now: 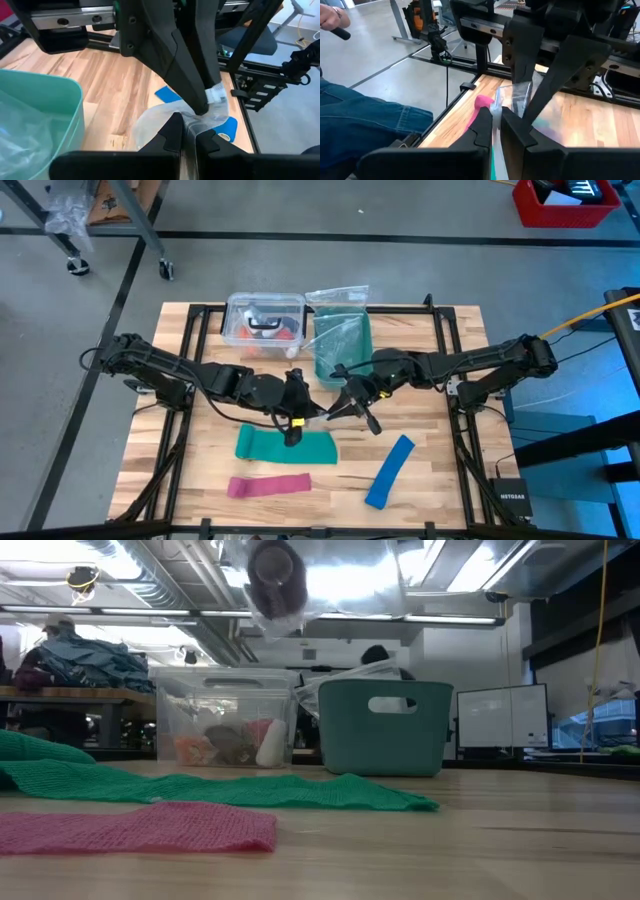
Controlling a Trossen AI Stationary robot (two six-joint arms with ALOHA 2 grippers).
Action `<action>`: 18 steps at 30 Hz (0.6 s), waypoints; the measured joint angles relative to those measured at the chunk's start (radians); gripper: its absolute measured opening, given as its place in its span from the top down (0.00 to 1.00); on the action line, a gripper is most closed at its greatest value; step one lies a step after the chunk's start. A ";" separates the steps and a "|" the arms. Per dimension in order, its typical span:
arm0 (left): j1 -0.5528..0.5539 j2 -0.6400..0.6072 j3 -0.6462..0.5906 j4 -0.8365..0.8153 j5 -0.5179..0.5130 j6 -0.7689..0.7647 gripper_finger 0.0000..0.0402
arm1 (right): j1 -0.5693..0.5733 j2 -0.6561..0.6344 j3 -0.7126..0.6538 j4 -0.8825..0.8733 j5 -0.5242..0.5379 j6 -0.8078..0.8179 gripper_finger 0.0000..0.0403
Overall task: Roll bandage
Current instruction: Close the transparent zip bag
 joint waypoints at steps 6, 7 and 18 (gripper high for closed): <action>-0.033 -0.002 -0.001 0.001 -0.024 -0.017 1.00 | 0.000 -0.001 0.001 -0.065 0.024 -0.009 0.94; -0.036 -0.004 -0.001 0.001 -0.027 -0.021 1.00 | 0.000 -0.001 0.001 -0.070 0.028 -0.009 0.94; -0.043 -0.010 -0.001 0.005 -0.008 -0.046 1.00 | 0.000 -0.001 0.000 -0.049 0.035 -0.007 0.94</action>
